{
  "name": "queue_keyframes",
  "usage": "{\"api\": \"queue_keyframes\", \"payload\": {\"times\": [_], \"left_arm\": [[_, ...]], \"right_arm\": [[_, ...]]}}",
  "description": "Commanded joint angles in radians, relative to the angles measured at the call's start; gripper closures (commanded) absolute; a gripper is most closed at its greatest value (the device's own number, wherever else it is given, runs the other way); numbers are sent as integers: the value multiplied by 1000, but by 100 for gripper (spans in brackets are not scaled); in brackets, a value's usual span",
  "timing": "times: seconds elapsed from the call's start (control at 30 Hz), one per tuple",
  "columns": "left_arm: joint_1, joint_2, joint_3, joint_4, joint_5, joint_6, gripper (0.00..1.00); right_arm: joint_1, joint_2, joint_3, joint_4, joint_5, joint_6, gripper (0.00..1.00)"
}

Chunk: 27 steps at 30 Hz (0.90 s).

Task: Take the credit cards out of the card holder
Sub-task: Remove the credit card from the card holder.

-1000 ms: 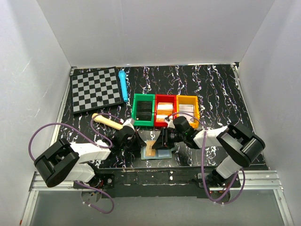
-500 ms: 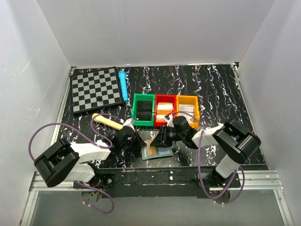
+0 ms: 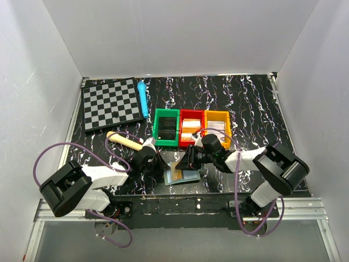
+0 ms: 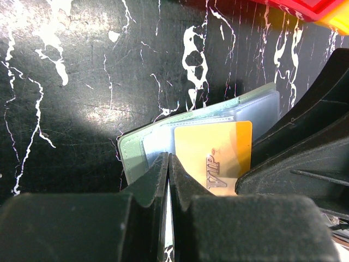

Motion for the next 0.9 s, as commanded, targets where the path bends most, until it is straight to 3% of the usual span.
{"api": "queue_keyframes", "payload": {"times": [0.0, 0.5, 0.63, 0.87], "left_arm": [[-7, 20, -31, -95, 14, 7, 100], [-7, 27, -30, -93, 13, 7, 100], [-7, 27, -30, -93, 13, 7, 100], [-8, 21, -33, -93, 11, 7, 100]], "right_arm": [[-3, -44, -12, 10, -6, -24, 68], [-16, -89, -32, -36, 3, -49, 73], [-17, -90, -26, -45, 5, -47, 85], [-17, -106, -18, -71, 9, -55, 89]]}}
